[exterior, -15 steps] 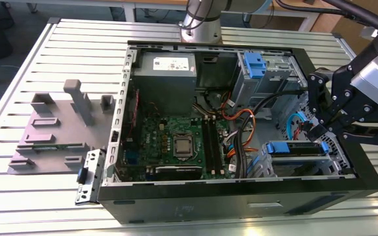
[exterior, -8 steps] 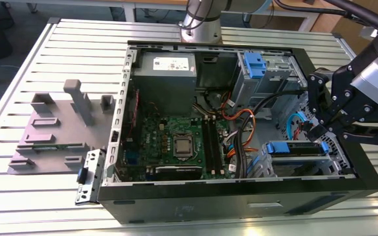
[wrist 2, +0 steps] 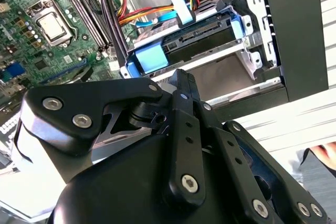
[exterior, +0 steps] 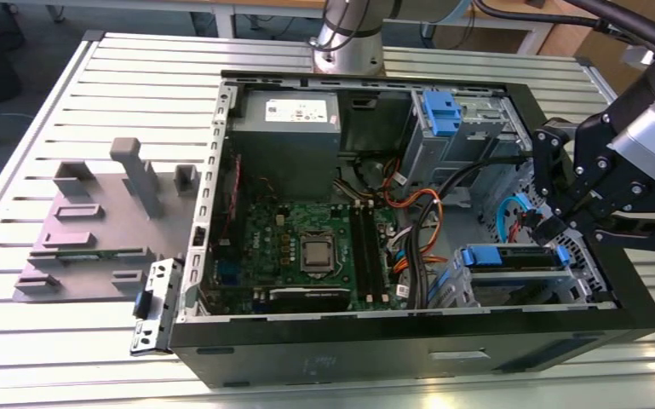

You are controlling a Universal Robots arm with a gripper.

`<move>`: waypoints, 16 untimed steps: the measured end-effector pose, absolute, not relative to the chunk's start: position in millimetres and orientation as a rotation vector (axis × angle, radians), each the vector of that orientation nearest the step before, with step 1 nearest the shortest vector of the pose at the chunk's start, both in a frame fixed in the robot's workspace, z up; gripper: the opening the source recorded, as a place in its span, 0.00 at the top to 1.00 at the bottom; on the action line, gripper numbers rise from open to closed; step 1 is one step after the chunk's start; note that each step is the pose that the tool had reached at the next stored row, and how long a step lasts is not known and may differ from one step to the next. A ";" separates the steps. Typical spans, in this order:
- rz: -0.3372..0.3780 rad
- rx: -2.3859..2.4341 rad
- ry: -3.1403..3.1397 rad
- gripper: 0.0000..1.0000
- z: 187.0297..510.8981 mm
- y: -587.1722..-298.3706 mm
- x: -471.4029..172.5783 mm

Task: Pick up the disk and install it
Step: 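Insert the first disk wire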

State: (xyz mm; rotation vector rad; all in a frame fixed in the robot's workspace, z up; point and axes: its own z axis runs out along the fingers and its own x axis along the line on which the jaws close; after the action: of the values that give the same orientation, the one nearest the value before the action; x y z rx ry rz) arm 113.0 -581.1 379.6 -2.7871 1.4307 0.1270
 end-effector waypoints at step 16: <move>0.127 -2.806 1.396 0.89 379.6 -581.1 113.0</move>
State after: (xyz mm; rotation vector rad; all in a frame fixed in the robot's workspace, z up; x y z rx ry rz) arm 113.0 -581.1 379.6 -2.8060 1.3957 0.1272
